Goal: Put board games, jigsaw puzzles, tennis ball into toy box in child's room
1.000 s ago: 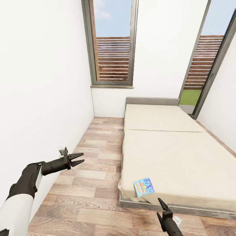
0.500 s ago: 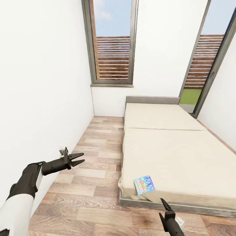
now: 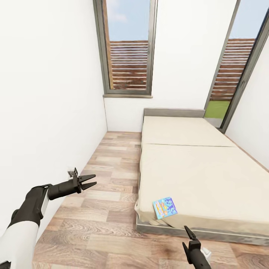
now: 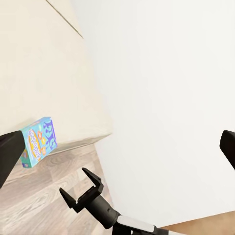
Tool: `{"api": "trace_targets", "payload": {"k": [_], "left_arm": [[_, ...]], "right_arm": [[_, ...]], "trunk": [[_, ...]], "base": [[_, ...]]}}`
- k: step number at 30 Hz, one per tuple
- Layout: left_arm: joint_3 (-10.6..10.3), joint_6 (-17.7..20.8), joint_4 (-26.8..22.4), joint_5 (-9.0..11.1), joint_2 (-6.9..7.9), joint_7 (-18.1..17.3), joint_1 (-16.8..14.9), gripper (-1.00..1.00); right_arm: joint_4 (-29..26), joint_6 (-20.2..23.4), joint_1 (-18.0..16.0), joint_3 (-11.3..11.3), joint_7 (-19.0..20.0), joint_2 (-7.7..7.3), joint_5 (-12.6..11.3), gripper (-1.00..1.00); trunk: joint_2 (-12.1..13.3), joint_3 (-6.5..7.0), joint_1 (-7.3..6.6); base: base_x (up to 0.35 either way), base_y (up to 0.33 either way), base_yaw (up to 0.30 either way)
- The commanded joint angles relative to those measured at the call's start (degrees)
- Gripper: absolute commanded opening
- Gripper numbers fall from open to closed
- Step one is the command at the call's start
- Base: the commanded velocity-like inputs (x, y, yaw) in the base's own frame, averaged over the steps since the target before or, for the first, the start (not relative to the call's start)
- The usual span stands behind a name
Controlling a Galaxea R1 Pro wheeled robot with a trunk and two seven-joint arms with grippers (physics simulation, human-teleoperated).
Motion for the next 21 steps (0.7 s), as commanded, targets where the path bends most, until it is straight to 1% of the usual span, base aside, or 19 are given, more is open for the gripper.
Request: {"api": "trace_targets", "payload": {"k": [1, 21], "left_arm": [[0.2, 0.6, 0.0, -0.6, -0.04, -0.5, -0.1, 1.0], [0.2, 0.5, 0.0, -0.5, 0.0, -0.5, -0.1, 1.0]], "right_arm": [[0.0, 0.5, 0.0, 0.0, 0.1, 0.0, -0.5, 1.0], [-0.1, 0.7, 0.0, 0.6, 0.9, -0.01, 0.1, 1.0]], "trunk": [[-0.4, -0.24, 0.22], [-8.5, -3.83, 4.61]], "base": [[0.0, 0.0, 0.0], [0.0, 0.0, 0.0]]}}
